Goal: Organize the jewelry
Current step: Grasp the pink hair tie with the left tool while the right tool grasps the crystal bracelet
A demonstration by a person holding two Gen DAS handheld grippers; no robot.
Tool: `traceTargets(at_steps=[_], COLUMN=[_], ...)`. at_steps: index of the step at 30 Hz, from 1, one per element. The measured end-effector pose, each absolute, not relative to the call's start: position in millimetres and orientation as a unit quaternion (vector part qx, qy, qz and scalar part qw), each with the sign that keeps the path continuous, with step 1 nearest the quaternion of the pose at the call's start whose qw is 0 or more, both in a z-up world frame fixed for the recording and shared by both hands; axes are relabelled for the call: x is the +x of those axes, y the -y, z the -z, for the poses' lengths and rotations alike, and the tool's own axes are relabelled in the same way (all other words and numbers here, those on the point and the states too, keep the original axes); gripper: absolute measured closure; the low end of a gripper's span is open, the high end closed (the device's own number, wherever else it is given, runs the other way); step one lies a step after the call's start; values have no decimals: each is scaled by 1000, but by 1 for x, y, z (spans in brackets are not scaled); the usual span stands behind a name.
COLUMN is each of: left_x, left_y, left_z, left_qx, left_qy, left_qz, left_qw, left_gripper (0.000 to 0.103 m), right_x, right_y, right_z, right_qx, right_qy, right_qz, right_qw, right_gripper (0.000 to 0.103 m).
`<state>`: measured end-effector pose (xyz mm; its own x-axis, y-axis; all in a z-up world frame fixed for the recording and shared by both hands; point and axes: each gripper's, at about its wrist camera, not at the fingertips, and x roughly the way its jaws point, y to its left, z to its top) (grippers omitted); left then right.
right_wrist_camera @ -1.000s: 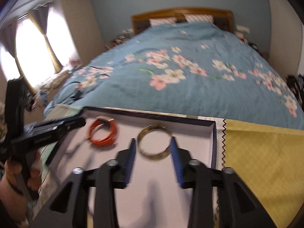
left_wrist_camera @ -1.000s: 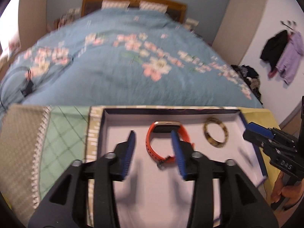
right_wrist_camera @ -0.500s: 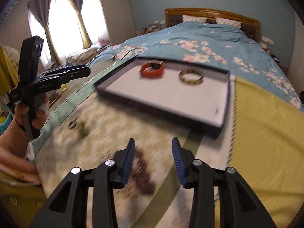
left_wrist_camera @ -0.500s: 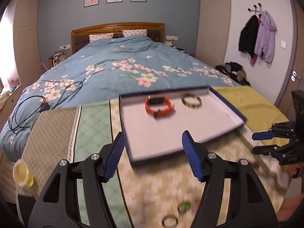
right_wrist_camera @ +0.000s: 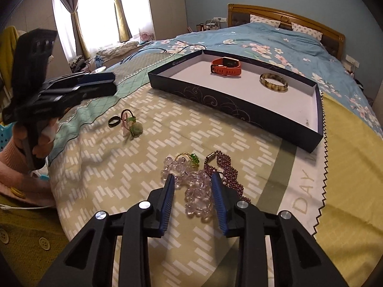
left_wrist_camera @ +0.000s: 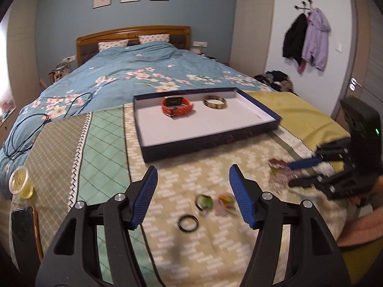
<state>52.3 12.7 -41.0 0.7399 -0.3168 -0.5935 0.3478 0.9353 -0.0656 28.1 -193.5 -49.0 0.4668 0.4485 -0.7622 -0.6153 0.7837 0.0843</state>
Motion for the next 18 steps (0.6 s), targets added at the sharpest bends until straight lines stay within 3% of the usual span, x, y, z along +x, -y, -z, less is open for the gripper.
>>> traceTargets(at_steps=[8,18], left_x=[43,57], left_y=[6,23], left_z=[55,71], left_qx=[46,60], left_qy=[-339,-384], left_qz=[215,228], left_qw=[914,893], left_gripper=[46,64], right_x=[25,27], right_y=[192,193], right_z=[51,55], right_qx=[-122,-113], right_qy=[-407,-412], right_qz=[-295,-290], right_qw=[856,856], right_gripper=[72,72])
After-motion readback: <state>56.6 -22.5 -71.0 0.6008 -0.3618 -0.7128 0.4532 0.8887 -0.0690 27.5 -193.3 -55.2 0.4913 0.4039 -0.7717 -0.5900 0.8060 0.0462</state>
